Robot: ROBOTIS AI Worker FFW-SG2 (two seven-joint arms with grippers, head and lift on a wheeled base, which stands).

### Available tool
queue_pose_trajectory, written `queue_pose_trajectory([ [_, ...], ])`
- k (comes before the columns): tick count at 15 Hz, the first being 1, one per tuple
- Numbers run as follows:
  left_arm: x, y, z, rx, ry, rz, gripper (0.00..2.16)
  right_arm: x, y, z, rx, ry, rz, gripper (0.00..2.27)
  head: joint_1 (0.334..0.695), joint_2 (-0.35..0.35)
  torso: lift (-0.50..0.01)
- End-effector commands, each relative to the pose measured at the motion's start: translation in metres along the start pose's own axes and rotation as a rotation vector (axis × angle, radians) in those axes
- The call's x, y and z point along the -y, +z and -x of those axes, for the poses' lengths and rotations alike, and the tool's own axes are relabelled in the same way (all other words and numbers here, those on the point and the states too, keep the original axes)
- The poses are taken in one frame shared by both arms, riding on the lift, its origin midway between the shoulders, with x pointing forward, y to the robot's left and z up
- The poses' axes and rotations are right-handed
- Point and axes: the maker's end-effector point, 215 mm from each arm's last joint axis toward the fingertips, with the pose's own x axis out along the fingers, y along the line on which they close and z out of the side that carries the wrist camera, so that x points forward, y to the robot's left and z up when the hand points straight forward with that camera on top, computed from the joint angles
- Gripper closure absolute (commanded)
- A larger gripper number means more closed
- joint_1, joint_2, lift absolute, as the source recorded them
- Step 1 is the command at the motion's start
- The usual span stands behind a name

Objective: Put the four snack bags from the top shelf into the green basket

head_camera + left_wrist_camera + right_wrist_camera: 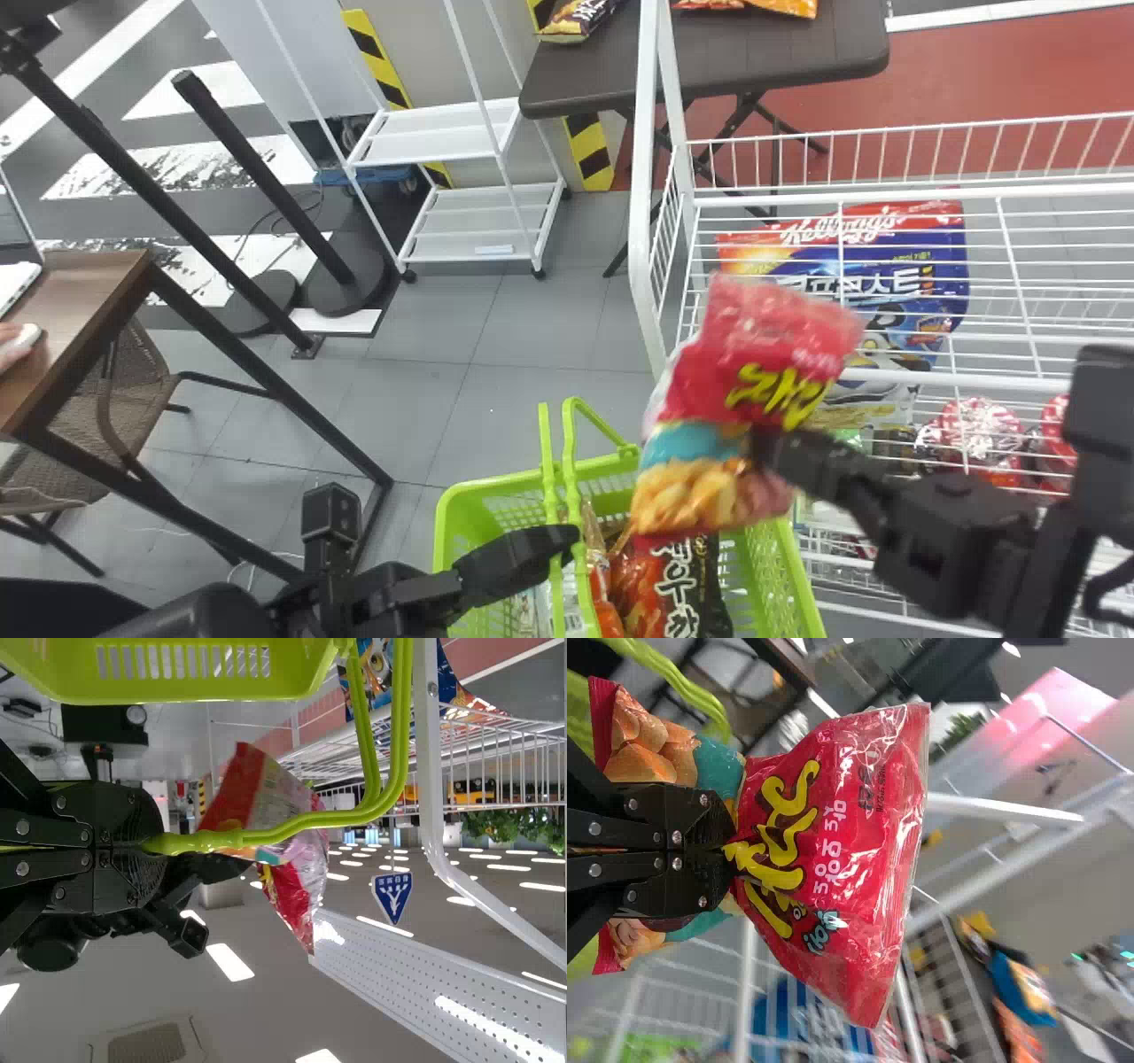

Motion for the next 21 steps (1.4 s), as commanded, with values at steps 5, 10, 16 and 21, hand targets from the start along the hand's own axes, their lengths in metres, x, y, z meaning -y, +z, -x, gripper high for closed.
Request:
queue_pose_trajectory([
  [5, 0.003, 0.001, 0.0, -0.001, -0.013, 0.0, 2.14, -0.008, -0.089, -0.011, -0.291, 0.067, -0.116, 2.25, 0.695, 0.35, 0.0],
  [10, 0.003, 0.001, 0.002, 0.004, -0.011, 0.003, 2.14, 0.011, -0.118, -0.023, -0.41, 0.02, -0.063, 0.0, 0.695, 0.35, 0.0],
  [16, 0.002, 0.001, 0.003, 0.008, -0.011, 0.006, 2.14, 0.032, -0.056, 0.018, -0.337, 0.002, -0.076, 0.05, 0.695, 0.35, 0.0],
  [21, 0.002, 0.0, 0.002, 0.002, -0.013, 0.008, 2.14, 0.175, 0.115, 0.055, 0.131, -0.326, 0.049, 0.06, 0.695, 0.35, 0.0],
])
